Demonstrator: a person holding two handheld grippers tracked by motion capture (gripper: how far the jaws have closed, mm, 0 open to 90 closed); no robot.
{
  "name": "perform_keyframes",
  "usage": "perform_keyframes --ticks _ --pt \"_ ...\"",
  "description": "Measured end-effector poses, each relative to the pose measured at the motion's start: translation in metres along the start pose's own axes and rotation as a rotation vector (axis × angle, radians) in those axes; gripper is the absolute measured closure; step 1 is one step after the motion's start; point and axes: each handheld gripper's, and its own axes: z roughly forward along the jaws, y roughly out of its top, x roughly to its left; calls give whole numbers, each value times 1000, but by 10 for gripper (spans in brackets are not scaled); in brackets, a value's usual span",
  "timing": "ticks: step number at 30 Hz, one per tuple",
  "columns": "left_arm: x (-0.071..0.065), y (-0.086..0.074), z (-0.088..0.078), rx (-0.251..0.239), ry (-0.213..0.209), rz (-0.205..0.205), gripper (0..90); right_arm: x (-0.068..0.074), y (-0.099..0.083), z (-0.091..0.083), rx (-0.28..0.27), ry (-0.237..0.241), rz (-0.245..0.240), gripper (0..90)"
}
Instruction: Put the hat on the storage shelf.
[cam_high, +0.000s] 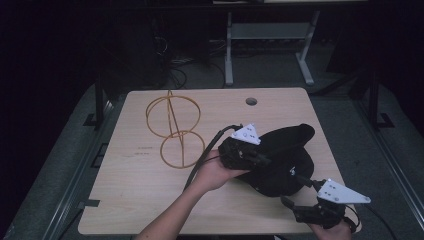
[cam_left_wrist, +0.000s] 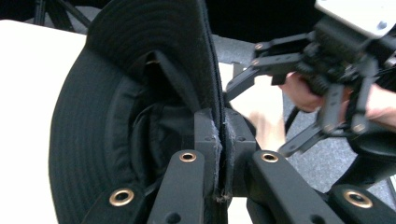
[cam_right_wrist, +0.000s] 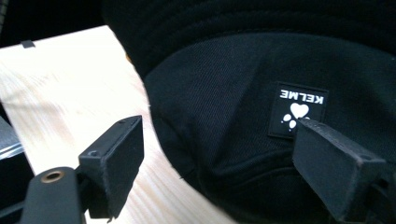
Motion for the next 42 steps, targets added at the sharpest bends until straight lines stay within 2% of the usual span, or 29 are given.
perform_keyframes --ticks 5,11,15,18,22,25,26,28,33,35,36,39,42 --pt "-6 7 1 -4 -18 23 858 -1 -1 9 18 -34 -35 225" --pt "-10 11 2 -6 -31 27 858 -3 -6 16 8 -50 -34 398" --pt "-12 15 4 -2 -36 38 858 -4 -7 18 -3 -63 -53 532" --pt "-14 17 6 -4 -34 45 858 -5 -7 19 -5 -49 -57 716" --pt "-13 16 6 -1 -31 42 858 -6 -8 21 -9 -30 -51 854" --pt "-11 14 4 14 -14 48 851 -7 -8 19 -11 -26 -52 882" --pt "-11 14 3 14 -11 35 830 -7 -7 18 -11 -25 -51 884" --pt "-12 13 0 12 7 28 772 -7 -6 16 -8 -29 -40 887" --pt "-14 7 -7 34 60 51 613 -9 -4 12 -5 -29 -38 891" --pt "-13 4 -12 22 80 43 506 -10 -3 10 -8 -27 -37 891" --pt "-12 1 -14 15 79 41 482 -10 -2 9 -9 -23 -26 892" --pt "-13 -5 -21 1 85 33 436 -10 -1 7 -11 -20 -18 892" --pt "-14 -10 -29 -6 94 43 418 -11 2 6 -10 -22 -23 892"
